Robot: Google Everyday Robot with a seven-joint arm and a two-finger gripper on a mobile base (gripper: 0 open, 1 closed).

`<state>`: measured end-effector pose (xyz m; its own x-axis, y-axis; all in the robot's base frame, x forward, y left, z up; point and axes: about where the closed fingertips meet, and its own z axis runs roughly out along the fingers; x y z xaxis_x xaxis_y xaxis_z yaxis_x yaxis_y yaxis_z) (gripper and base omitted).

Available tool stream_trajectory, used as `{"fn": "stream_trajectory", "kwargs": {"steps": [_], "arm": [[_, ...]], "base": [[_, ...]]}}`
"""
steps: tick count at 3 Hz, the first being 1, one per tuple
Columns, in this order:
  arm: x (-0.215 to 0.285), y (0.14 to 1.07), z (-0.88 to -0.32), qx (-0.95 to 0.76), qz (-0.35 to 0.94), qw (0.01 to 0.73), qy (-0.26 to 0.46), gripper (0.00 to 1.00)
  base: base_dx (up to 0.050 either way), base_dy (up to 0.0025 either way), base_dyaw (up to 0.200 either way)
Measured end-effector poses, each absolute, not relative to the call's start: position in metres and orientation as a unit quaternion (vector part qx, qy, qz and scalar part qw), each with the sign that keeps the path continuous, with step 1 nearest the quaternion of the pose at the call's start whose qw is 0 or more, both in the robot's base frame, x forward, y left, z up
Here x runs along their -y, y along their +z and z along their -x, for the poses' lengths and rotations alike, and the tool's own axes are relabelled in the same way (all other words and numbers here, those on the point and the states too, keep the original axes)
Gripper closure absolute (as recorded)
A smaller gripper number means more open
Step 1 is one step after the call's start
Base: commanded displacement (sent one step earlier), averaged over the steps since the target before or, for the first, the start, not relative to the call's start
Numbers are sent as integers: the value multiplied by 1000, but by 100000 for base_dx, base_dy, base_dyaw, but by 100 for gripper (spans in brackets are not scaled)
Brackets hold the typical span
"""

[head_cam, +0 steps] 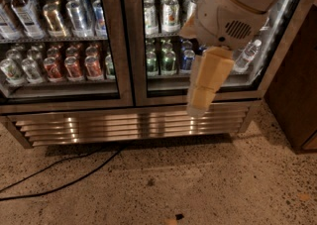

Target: Open left fridge door

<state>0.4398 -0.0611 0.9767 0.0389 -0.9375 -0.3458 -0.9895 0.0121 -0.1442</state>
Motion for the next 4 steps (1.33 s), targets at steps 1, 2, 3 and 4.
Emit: {"fn": "stream_trajectory", "kwargs": {"steps": [1, 2, 3, 4], "arm": [[-12, 993, -430, -638, 729, 201, 147, 0], [-54, 988, -439, -578, 736, 245, 254, 0], [-63, 974, -443, -547, 738, 251, 305, 0], [-63, 974, -443, -547, 738, 250, 305, 0]], "base": [[0, 0, 0], [0, 0, 0], [0, 0, 0], [0, 0, 0]]}}
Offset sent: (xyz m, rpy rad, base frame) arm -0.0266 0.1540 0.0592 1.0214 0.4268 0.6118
